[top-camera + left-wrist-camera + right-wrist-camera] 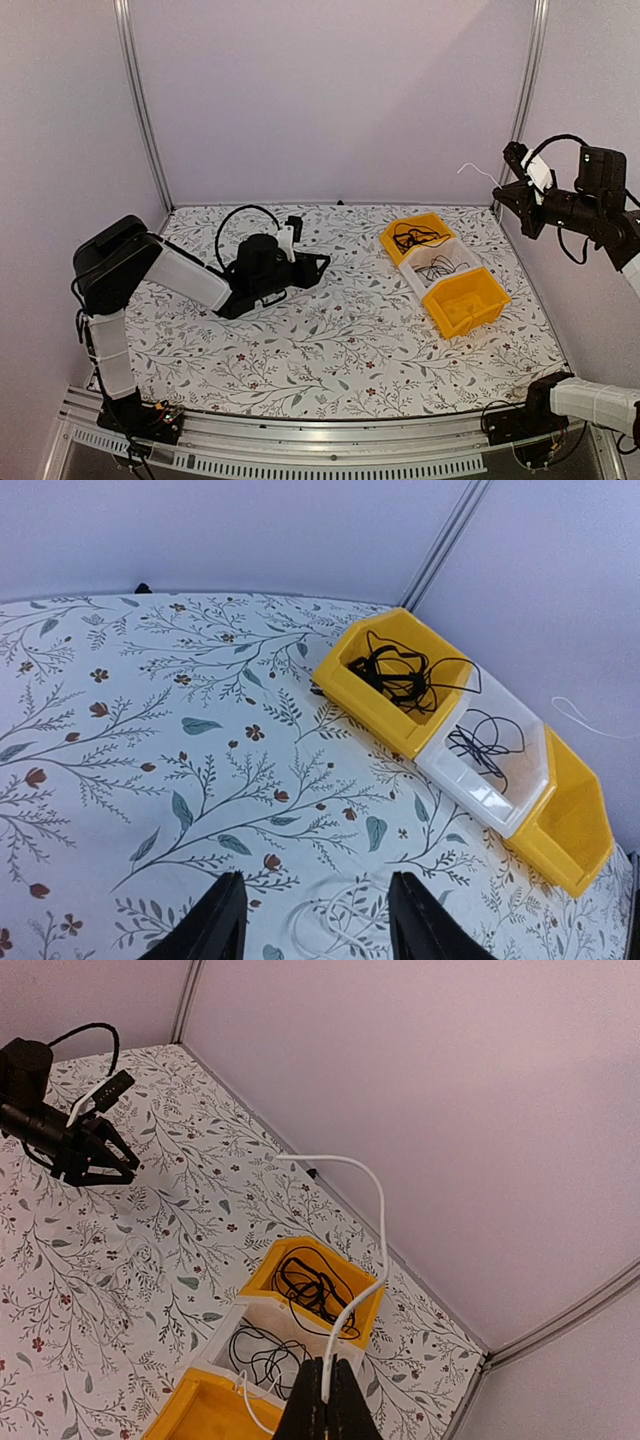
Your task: Untangle the cables
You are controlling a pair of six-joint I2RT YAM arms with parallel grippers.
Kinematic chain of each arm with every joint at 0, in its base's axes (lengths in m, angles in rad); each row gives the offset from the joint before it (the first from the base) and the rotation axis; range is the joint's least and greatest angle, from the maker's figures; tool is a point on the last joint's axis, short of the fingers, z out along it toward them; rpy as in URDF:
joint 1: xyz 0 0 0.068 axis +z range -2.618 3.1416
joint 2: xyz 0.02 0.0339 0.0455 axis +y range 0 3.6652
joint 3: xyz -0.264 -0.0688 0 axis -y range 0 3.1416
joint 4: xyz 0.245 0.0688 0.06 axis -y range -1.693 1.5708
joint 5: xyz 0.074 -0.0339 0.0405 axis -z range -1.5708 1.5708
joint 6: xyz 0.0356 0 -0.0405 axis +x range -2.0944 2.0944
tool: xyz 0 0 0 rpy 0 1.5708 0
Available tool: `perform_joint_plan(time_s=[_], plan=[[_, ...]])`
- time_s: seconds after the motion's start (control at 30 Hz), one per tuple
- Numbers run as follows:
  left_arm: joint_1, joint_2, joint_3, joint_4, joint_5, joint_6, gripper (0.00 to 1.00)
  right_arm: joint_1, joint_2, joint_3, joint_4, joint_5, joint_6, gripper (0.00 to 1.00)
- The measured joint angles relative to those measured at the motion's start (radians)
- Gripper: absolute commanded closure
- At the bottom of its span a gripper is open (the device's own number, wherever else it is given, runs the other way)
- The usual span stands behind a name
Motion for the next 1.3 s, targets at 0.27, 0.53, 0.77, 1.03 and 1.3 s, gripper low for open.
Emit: perform_joint_plan(time_s=[0.27, 0.53, 0.77, 1.03, 1.3], plan=[[0.005, 0.001, 0.005, -0.004, 0.001, -0.009, 0.52, -0.009, -0.018, -0.076, -0.005, 0.014, -0.007, 1.00], [0.005, 0.001, 0.005, -0.006, 0.001, -0.019, 0.52, -0.028, -0.032, -0.195, 0.014, 0.032, -0.019, 1.00], [0.005, 0.001, -0.007, -0.006, 0.002, -0.024, 0.52, -0.089, 0.024, -0.291, 0.054, 0.030, -0.027, 1.00], [0.006, 0.001, -0.039, -0.008, 0.000, -0.027, 0.52, -0.144, 0.190, -0.320, 0.073, 0.024, -0.097, 1.00], [0.013, 0.001, -0.059, -0.005, -0.001, -0.027, 0.52, -0.144, 0.306, -0.354, 0.053, 0.017, -0.233, 1.00]])
